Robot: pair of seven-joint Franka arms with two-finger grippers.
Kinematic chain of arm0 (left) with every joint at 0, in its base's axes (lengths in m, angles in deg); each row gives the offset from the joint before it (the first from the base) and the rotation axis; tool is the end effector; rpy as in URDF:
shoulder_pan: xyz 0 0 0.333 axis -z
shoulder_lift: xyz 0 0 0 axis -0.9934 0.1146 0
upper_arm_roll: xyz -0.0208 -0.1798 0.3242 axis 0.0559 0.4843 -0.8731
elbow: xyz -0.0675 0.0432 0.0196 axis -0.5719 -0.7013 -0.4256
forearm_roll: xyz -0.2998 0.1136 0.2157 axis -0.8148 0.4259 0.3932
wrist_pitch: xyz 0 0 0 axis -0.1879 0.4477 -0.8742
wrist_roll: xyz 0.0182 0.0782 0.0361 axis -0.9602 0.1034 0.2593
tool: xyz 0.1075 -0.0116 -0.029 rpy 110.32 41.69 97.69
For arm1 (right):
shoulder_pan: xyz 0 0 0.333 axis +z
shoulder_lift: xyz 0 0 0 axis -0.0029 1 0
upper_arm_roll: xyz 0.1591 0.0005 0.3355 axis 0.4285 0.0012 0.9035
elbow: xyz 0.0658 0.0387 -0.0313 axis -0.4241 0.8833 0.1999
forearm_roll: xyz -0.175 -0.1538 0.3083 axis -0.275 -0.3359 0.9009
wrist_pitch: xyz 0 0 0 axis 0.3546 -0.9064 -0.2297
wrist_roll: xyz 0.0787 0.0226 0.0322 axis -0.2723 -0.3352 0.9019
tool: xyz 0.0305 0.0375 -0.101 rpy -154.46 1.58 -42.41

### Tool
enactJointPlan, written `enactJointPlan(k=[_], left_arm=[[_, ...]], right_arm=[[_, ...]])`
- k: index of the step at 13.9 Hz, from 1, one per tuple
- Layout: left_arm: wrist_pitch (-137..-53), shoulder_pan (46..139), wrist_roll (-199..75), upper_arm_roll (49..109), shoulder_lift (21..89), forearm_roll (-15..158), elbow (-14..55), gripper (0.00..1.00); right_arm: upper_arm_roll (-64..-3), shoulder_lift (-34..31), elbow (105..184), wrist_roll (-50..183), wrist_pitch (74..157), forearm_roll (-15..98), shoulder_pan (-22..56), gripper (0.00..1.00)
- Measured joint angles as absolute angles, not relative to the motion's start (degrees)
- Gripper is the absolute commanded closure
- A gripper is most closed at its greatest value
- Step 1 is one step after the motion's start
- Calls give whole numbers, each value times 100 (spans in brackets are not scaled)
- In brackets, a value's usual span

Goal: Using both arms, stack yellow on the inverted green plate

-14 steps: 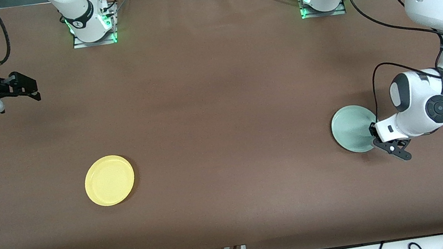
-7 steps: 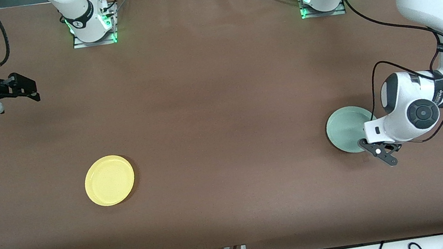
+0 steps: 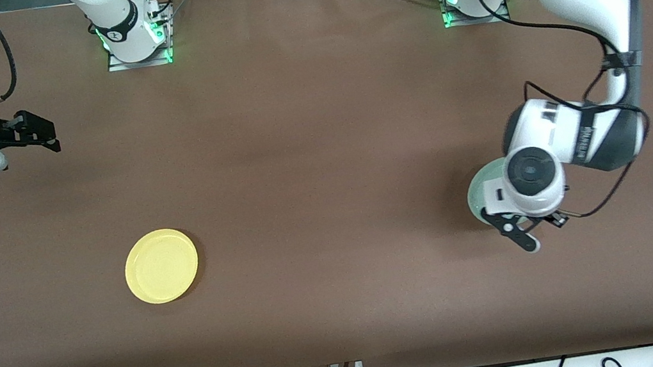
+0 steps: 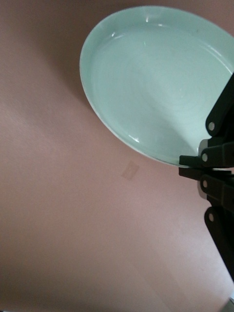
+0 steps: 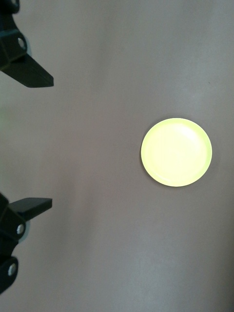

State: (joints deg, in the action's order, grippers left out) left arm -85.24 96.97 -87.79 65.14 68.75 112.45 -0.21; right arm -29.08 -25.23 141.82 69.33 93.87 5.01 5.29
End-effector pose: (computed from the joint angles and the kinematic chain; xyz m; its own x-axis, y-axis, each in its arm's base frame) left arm 0.7205 -0.1734 0.3390 0.6575 -0.6620 -0.3598 -0.7534 -0.5728 -0.3228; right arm 0.5494 0.0411 0.6309 0.9775 0.2070 -0.0393 0.2066 -0.9783 -0.0138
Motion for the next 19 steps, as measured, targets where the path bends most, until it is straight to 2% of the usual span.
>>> enactJointPlan(k=[5, 10, 15, 18, 19], left_arm=[[-7724, 10747, -7099, 6504, 6955, 12365, -17, 100], [-7138, 11545, -6157, 6494, 7226, 13541, 3, 100], [-6401, 12188, -4673, 6424, 7603, 13951, 4, 100], [-6289, 12432, -4523, 6390, 7609, 13956, 2, 100], [-6267, 12477, -4494, 6388, 7616, 13957, 2, 93]], right_arm=[[-2921, -2337, 14186, 6933, 9549, 501, 528, 0], [-3200, -2161, 14225, 7040, 9694, 501, 518, 0], [-3253, -1831, 14720, 7113, 10665, 501, 516, 0], [-3265, -1133, 14809, 7246, 11646, 501, 456, 0], [-3267, -797, 14813, 7271, 12053, 501, 434, 0]])
